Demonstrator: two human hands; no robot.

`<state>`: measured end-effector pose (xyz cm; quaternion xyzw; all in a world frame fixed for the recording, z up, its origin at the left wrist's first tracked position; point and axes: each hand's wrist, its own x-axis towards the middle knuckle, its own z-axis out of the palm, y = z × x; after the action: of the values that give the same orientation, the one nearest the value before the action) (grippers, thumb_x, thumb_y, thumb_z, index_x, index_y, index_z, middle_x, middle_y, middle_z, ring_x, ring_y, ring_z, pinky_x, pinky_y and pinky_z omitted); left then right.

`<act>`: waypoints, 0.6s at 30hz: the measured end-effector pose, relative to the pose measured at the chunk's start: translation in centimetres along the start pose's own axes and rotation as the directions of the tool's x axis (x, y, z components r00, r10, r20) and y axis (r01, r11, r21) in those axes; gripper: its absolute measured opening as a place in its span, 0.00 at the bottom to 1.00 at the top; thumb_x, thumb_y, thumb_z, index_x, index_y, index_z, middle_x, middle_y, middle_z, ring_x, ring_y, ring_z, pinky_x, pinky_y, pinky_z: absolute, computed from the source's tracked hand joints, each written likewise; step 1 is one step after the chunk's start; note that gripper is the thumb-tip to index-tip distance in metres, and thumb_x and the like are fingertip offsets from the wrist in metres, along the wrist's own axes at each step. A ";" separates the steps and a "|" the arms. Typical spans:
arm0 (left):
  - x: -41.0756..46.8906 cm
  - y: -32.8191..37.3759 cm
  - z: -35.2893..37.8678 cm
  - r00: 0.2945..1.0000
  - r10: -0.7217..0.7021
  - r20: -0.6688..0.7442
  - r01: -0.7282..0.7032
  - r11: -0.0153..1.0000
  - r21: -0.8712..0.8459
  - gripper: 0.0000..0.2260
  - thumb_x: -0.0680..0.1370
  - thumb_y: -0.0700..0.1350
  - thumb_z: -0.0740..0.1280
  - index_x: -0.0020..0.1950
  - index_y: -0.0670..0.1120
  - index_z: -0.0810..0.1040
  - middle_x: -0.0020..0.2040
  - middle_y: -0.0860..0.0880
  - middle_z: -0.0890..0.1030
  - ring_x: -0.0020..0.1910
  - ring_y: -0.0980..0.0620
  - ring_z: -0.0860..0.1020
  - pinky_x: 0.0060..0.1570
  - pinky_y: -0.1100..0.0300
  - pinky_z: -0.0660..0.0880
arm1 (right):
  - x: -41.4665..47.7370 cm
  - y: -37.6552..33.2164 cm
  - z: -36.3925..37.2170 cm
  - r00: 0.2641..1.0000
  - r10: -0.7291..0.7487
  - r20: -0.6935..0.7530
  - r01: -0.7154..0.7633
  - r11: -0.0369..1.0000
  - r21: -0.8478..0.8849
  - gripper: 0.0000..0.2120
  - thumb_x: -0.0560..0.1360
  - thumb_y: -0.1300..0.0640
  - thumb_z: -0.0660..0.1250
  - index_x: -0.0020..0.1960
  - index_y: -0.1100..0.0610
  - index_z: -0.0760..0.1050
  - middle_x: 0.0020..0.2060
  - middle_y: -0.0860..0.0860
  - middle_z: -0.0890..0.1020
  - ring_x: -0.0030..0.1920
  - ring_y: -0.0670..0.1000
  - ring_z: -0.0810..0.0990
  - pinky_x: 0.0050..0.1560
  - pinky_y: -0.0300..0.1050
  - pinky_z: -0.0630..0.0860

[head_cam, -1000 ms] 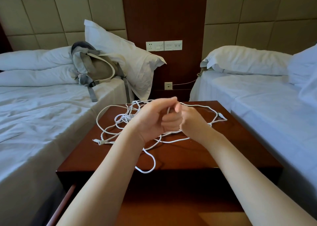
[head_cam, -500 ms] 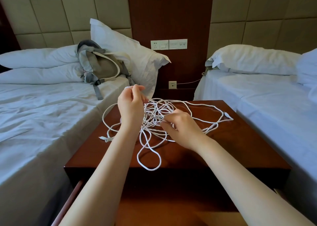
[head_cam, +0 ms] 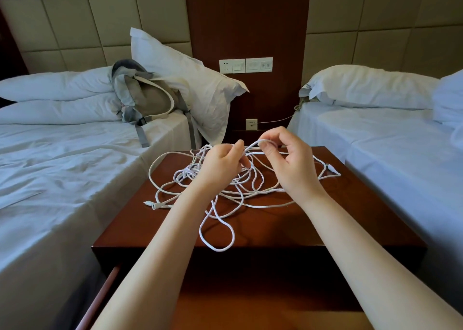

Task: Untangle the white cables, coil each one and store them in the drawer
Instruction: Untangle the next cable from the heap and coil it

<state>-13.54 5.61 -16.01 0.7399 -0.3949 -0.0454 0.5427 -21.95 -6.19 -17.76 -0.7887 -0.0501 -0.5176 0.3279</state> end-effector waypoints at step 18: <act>-0.6 1.5 -1.7 0.821 0.331 0.466 0.180 0.624 -0.761 0.17 0.77 0.41 0.53 0.38 0.42 0.80 0.28 0.49 0.73 0.26 0.54 0.70 0.30 0.63 0.68 | -0.8 0.0 2.0 0.866 0.347 0.360 -0.398 0.914 0.077 0.17 0.77 0.63 0.62 0.34 0.47 0.77 0.25 0.44 0.75 0.27 0.45 0.69 0.33 0.42 0.67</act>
<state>-13.91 7.18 -14.24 0.3646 -0.5099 -0.4042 0.6661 -20.70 -4.82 -18.93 -0.8339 0.0096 -0.2957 0.4660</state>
